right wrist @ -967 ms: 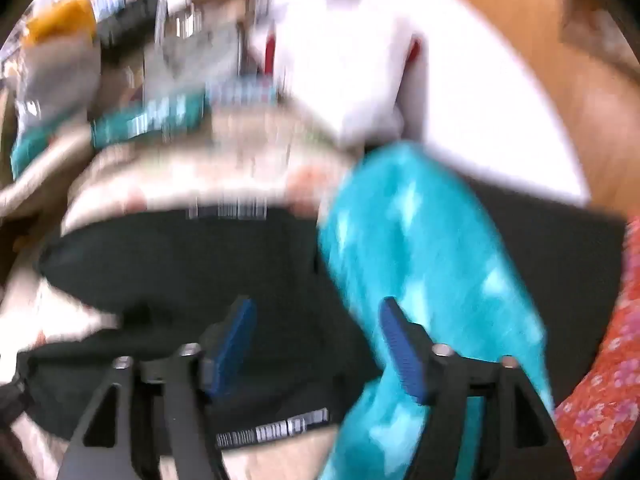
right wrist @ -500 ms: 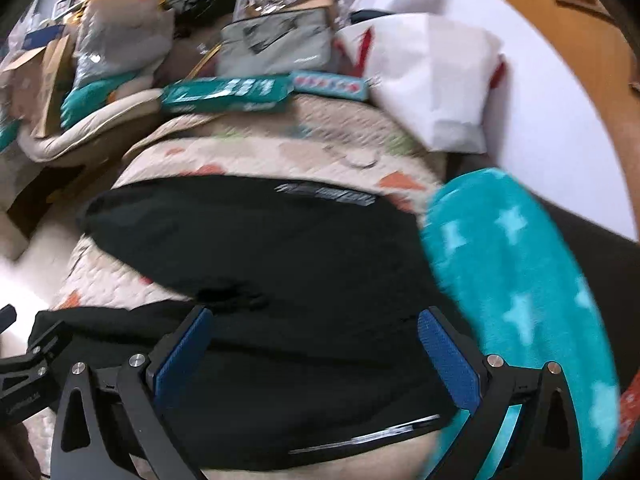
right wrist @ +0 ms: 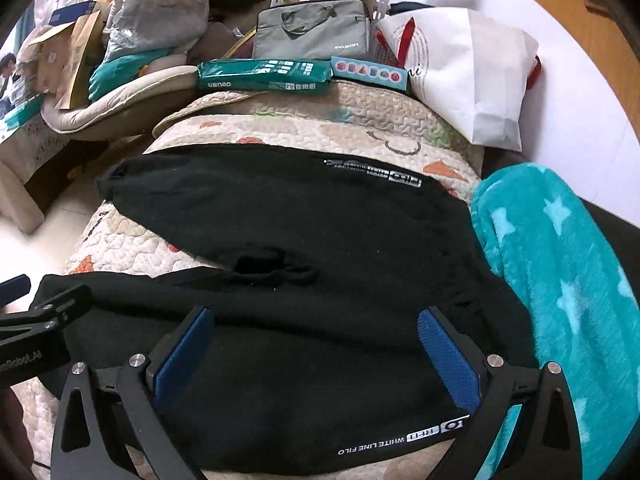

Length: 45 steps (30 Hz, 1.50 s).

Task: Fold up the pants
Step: 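Position both grippers open over the black pants' waistband edge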

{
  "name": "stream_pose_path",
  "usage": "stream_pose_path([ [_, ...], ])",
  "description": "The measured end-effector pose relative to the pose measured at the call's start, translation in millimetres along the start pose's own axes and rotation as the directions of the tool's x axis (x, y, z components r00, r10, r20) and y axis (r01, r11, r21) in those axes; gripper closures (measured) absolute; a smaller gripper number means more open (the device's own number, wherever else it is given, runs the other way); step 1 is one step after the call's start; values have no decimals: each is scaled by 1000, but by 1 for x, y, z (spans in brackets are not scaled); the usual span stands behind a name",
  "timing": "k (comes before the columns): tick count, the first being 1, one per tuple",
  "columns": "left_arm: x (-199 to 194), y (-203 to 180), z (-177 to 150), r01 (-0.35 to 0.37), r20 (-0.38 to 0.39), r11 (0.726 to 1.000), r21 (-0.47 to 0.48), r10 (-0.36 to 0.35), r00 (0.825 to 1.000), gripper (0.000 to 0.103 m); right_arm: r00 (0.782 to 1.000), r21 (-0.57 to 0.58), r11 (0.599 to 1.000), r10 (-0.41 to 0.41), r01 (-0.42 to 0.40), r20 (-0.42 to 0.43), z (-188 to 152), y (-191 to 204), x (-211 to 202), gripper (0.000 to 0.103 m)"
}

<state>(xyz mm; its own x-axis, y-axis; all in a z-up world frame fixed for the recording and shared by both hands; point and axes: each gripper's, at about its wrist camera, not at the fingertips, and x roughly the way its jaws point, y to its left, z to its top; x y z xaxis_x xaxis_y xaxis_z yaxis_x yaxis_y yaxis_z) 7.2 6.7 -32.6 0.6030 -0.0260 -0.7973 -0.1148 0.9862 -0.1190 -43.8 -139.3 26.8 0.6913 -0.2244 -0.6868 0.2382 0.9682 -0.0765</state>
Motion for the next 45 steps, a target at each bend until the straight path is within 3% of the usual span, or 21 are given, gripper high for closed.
stream_pose_path([
  [7, 7, 3, -1, -4, -24, 1000, -13, 4, 1000, 0, 998, -2, 1000, 31, -31, -57, -5, -6, 9, 0],
  [17, 8, 3, -2, -6, -36, 1000, -14, 5, 999, 0, 999, 11, 999, 31, -31, -8, -12, -9, 14, 0],
  [35, 11, 3, -4, -12, -45, 1000, -7, 12, 999, 0, 999, 2, 999, 39, -39, -21, -20, -11, 20, 0],
  [45, 21, 3, -8, -18, -87, 1000, -10, 17, 996, 0, 998, -2, 999, 42, -42, -35, -24, -9, 22, 0],
])
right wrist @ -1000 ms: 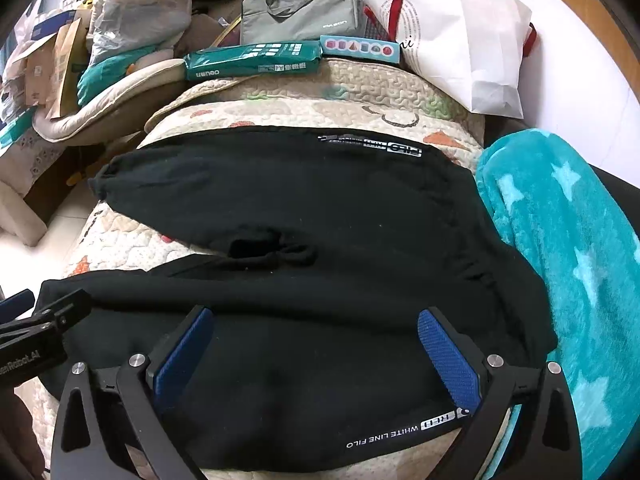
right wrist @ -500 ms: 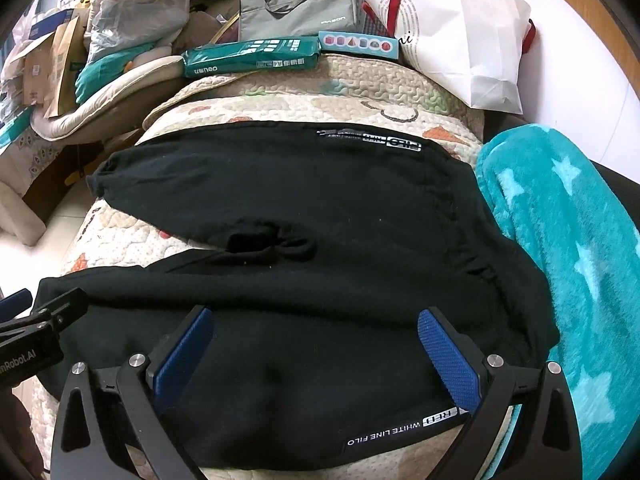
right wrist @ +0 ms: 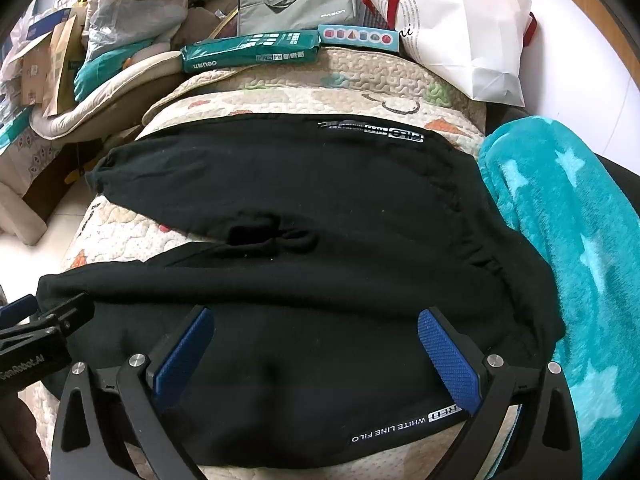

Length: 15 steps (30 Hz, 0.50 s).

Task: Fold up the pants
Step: 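Position both grippers open over the black pants' waistband edge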

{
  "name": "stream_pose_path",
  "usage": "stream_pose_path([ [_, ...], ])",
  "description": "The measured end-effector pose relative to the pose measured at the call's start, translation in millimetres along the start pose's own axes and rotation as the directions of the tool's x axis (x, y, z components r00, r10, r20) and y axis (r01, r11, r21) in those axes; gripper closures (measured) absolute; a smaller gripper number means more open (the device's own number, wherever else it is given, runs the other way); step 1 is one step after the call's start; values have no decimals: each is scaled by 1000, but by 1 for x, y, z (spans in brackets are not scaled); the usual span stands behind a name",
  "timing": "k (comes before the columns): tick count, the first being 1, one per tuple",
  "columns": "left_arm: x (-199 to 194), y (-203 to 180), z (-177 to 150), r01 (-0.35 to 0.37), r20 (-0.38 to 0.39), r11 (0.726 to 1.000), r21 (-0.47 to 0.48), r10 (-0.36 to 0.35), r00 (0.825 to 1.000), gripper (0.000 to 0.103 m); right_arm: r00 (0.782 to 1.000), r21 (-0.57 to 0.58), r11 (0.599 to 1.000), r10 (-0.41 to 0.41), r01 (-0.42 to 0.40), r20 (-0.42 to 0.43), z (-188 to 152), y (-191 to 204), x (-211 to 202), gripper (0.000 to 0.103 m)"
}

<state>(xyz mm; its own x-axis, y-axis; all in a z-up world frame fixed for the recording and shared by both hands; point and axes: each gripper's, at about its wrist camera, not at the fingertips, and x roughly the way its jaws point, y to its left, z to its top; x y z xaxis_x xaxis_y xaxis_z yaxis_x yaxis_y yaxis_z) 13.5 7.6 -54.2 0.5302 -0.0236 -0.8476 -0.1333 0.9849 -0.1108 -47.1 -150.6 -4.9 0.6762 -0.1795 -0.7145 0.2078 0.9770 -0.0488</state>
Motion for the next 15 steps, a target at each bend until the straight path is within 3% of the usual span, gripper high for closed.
stream_pose_path([
  [8, 21, -4, -9, -38, -78, 999, 38, 41, 996, 0, 1000, 24, 1000, 5, -5, -1, 0, -2, 1, 0],
  [15, 24, -5, -17, -54, -65, 996, 70, 59, 996, 0, 1000, 34, 999, -8, 8, 18, 2, -5, -3, 0],
])
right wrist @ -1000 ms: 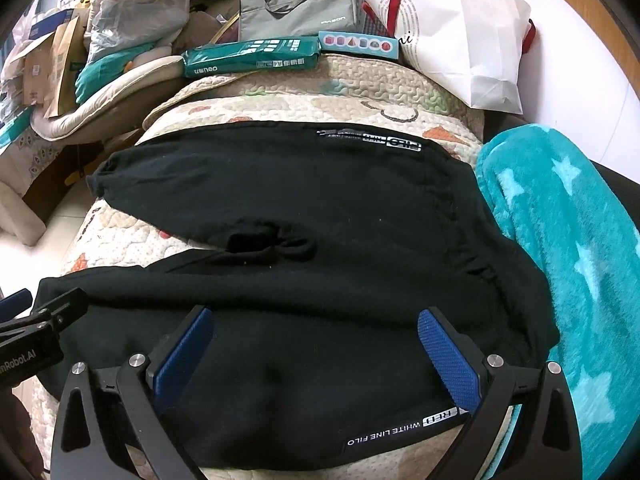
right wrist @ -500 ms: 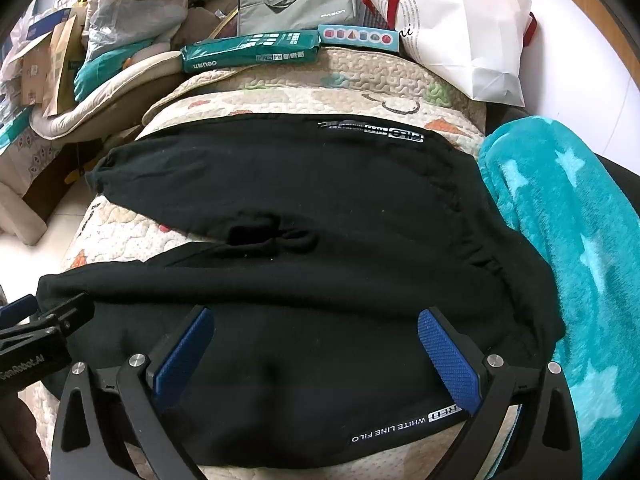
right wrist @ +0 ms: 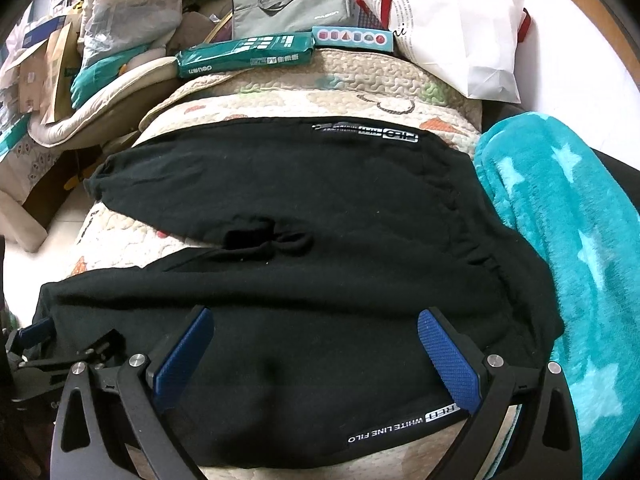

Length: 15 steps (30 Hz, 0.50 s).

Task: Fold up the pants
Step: 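Position both grippers open over the black pants' waistband edge, then close left gripper on pants waistband while right gripper grasps the waistband too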

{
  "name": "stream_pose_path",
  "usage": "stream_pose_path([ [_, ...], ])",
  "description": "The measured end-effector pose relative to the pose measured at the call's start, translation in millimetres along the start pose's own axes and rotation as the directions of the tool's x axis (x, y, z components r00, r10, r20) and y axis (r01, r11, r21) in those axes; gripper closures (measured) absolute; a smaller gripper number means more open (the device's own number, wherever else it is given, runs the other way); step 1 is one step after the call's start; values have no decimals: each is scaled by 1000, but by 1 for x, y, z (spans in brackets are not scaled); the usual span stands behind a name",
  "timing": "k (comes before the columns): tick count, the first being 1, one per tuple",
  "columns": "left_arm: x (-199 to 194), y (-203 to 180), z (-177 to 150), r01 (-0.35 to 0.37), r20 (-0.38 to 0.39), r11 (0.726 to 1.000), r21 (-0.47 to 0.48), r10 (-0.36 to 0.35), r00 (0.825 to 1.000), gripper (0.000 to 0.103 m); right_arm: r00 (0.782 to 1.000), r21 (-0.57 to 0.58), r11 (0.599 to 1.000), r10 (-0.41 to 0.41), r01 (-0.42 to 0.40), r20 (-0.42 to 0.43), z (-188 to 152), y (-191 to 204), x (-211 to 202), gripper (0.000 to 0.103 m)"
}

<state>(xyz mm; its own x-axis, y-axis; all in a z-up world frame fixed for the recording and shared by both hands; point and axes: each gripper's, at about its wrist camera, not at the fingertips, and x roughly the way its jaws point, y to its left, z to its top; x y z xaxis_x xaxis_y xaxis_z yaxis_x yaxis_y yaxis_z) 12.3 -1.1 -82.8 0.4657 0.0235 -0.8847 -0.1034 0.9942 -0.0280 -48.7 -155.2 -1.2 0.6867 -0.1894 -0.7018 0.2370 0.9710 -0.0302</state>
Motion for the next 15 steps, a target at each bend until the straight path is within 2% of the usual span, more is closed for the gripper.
stream_pose_path([
  [3, 0, 6, -6, 37, 28, 999, -16, -37, 999, 0, 1000, 7, 1000, -12, 12, 5, 1, -3, -2, 0],
  [9, 1, 5, -9, 37, 59, 999, 20, -38, 998, 0, 1000, 18, 1000, -5, 5, 3, 4, -9, -7, 0],
  [12, -2, 6, -5, 46, 24, 998, 32, -47, 999, 1, 1000, 15, 1000, 16, -16, -11, 8, -13, -16, 0],
  [13, -5, 7, -1, 50, 19, 998, 26, -50, 999, 5, 1000, 19, 999, 29, -29, -10, 12, -16, -20, 0],
  [14, -11, 9, 1, 54, 21, 998, 20, -54, 998, 19, 999, 19, 999, 47, -47, -14, 16, -19, -24, 0],
  [15, -19, 10, 5, 67, 23, 998, 21, -67, 997, 30, 998, 42, 997, 64, -63, -10, 21, -22, -30, 0],
])
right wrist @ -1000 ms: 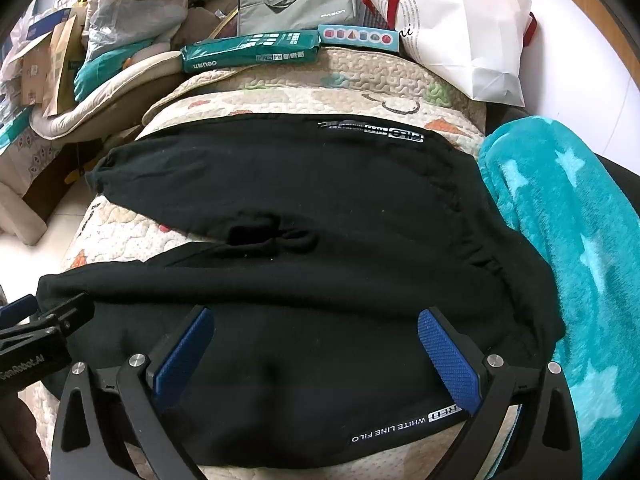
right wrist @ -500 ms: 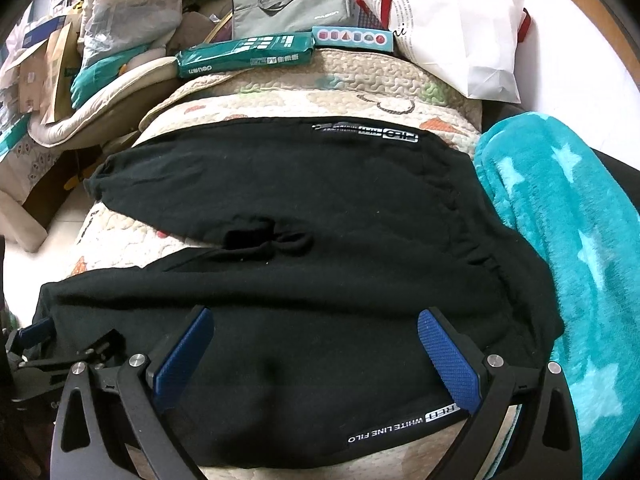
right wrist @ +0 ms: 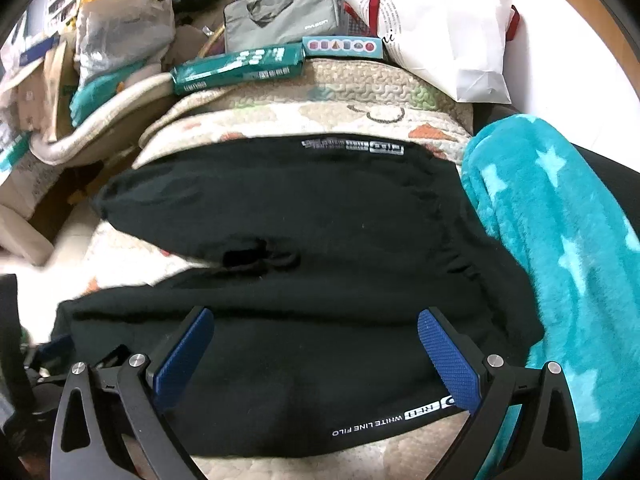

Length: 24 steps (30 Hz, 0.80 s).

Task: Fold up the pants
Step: 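Close left gripper on pants waistband while right gripper grasps the waistband too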

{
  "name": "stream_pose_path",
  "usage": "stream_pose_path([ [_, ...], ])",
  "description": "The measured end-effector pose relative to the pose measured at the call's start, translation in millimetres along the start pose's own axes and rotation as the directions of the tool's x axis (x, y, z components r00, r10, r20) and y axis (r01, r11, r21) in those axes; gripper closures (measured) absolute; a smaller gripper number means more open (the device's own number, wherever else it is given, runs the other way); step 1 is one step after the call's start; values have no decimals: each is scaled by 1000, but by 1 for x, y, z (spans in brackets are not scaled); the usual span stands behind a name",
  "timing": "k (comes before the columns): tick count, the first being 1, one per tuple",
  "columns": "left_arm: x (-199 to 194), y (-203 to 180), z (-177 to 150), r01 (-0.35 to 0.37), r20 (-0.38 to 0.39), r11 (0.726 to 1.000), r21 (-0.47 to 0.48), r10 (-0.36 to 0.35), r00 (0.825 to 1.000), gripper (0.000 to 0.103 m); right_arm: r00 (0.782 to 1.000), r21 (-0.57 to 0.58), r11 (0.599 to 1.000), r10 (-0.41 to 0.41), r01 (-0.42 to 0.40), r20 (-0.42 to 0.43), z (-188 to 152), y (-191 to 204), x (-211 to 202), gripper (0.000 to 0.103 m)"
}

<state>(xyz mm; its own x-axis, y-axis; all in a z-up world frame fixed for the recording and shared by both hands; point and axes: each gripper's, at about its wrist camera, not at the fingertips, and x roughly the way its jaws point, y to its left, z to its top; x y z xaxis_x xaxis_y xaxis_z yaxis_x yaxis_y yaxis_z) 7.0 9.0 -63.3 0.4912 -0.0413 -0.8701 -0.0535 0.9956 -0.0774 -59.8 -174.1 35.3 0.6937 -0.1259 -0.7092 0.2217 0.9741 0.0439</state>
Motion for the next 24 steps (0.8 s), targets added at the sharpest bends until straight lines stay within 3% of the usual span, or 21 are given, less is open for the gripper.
stream_pose_path([
  [5, -48, 9, 31, 23, 108, 1000, 4, -23, 994, 30, 998, -25, 998, 56, -56, -7, 43, -13, -19, 0],
  [9, -57, 26, 73, 41, 115, 999, 16, -43, 992, 29, 997, -73, 995, 74, -75, -10, 81, -33, -16, 0],
  [12, -42, 37, 105, 43, 72, 998, 34, -45, 996, 29, 981, -148, 975, 146, -164, -127, 105, -45, 23, 0],
  [14, -20, 54, 137, 36, 44, 999, 28, -37, 998, 29, 975, -164, 972, 141, -170, -170, 116, -57, 49, 0],
  [20, 40, 96, 195, 83, -9, 994, -71, -84, 996, 29, 956, -129, 971, 168, -203, -239, 145, -88, 109, 10],
  [24, 81, 94, 219, 64, -14, 997, -51, -65, 998, 29, 950, -192, 961, 142, -200, -279, 163, -87, 157, 19],
])
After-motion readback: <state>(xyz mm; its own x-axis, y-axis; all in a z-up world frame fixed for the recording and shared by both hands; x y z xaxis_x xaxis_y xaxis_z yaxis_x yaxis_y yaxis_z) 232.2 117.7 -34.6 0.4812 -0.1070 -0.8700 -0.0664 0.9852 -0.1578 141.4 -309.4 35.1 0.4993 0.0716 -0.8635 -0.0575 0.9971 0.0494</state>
